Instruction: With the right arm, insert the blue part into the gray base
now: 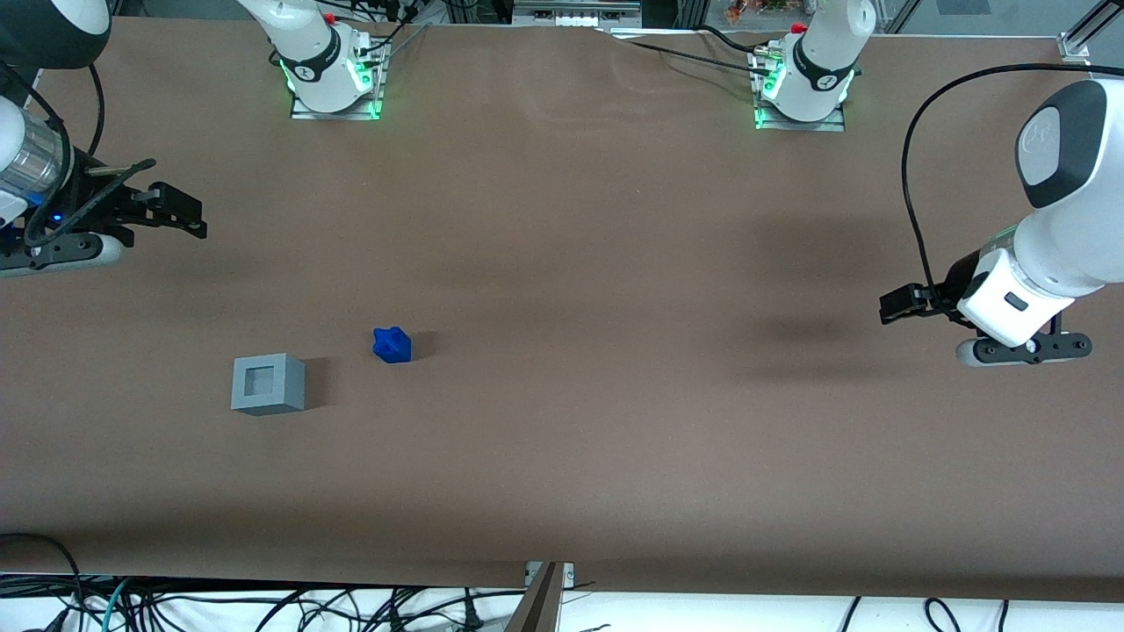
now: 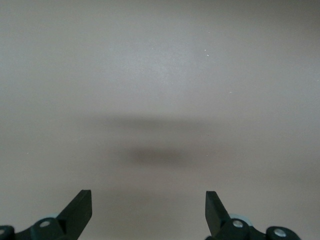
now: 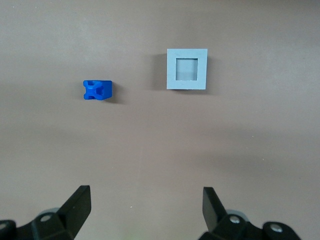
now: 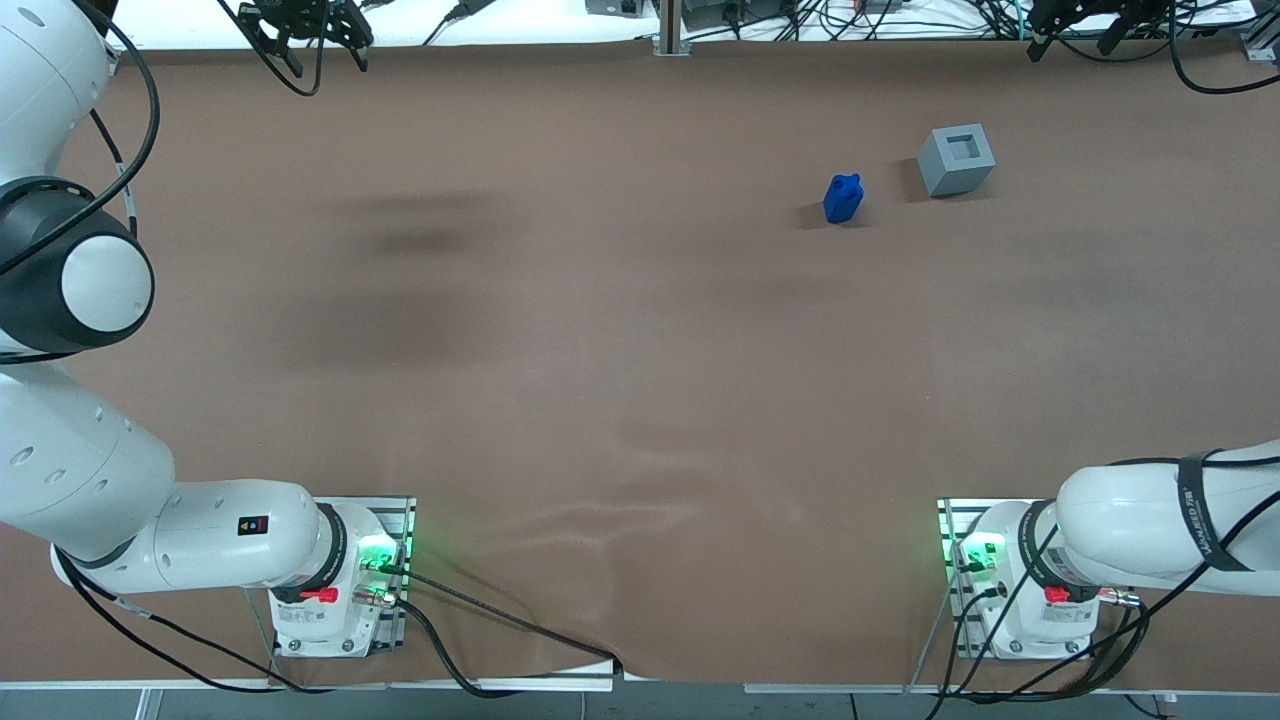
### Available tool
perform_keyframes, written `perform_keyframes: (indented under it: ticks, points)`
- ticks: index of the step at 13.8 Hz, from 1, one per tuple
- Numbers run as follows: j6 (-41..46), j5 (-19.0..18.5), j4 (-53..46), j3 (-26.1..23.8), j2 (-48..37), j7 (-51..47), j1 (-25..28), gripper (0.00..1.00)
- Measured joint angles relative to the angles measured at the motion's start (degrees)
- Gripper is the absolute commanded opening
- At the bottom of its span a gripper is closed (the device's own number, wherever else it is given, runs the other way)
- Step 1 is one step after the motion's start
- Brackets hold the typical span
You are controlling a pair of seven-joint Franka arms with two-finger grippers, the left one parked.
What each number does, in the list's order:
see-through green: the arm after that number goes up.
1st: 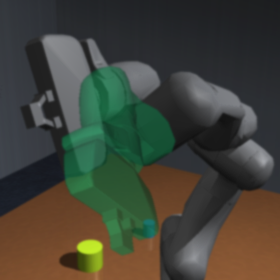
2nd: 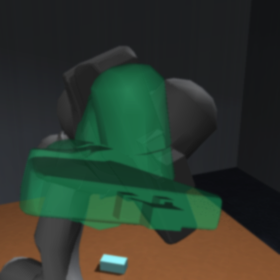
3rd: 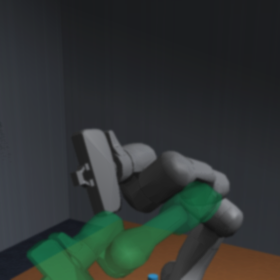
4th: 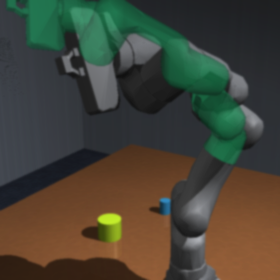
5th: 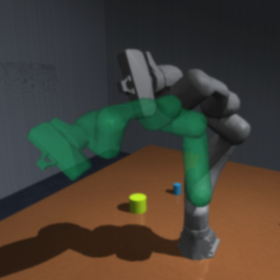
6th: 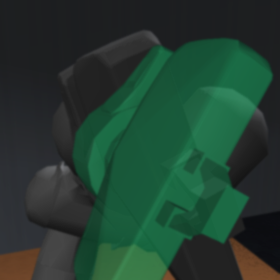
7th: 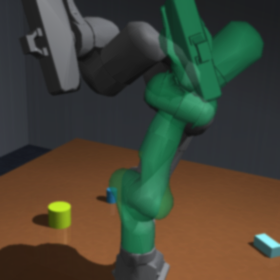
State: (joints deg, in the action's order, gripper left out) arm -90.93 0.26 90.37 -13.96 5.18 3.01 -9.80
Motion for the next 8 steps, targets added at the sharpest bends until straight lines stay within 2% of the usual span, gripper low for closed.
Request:
perform_keyframes:
  ticks: [8]
  points:
    - [1.1, -0.2, 0.0, 0.0, 0.0, 0.0, 0.0, 0.99]
